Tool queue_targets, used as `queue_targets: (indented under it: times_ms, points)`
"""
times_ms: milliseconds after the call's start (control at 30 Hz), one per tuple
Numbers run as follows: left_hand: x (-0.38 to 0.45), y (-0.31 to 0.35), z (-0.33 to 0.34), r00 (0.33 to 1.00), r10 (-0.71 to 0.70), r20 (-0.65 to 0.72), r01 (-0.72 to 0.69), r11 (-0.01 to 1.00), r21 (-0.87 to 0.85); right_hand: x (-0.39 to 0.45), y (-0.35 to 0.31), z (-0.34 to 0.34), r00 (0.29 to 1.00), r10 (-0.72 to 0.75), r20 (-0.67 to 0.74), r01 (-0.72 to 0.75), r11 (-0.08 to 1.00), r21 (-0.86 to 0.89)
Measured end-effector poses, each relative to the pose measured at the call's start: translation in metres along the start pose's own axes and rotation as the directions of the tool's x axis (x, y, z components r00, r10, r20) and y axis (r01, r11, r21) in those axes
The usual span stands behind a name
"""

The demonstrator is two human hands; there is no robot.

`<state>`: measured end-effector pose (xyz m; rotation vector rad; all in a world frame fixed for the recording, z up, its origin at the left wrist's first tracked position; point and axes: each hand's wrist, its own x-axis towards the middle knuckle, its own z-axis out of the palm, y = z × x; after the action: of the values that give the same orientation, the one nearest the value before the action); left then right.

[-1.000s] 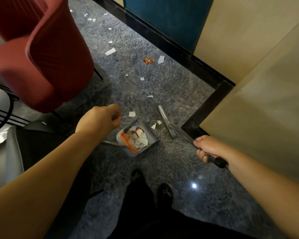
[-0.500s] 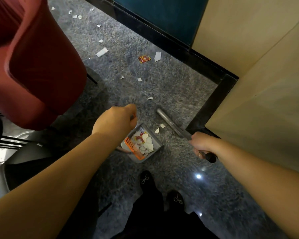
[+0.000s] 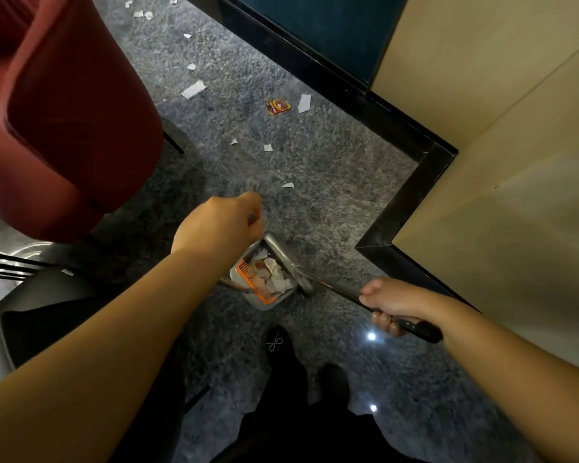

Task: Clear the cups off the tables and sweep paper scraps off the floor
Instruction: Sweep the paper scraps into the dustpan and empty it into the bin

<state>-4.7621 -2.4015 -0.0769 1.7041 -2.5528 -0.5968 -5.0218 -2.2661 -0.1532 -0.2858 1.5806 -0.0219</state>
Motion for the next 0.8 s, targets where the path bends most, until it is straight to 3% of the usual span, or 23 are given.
queue_targets:
  times_ms: [433,800]
  points:
    - [-0.035,-0.061,-0.040,0.980,-0.181,-0.080,0.163,0.967,-0.196,-0.013,-0.052,0.009,0.992,-0.095,-0.087,0.101,0.992,0.076]
    - [-0.011,-0.105,-0.069,0.957,-0.254,-0.142,0.237,0.963,-0.125,-0.009,-0.141,0.008,0.983,-0.133,-0.123,0.142,0.987,0.069]
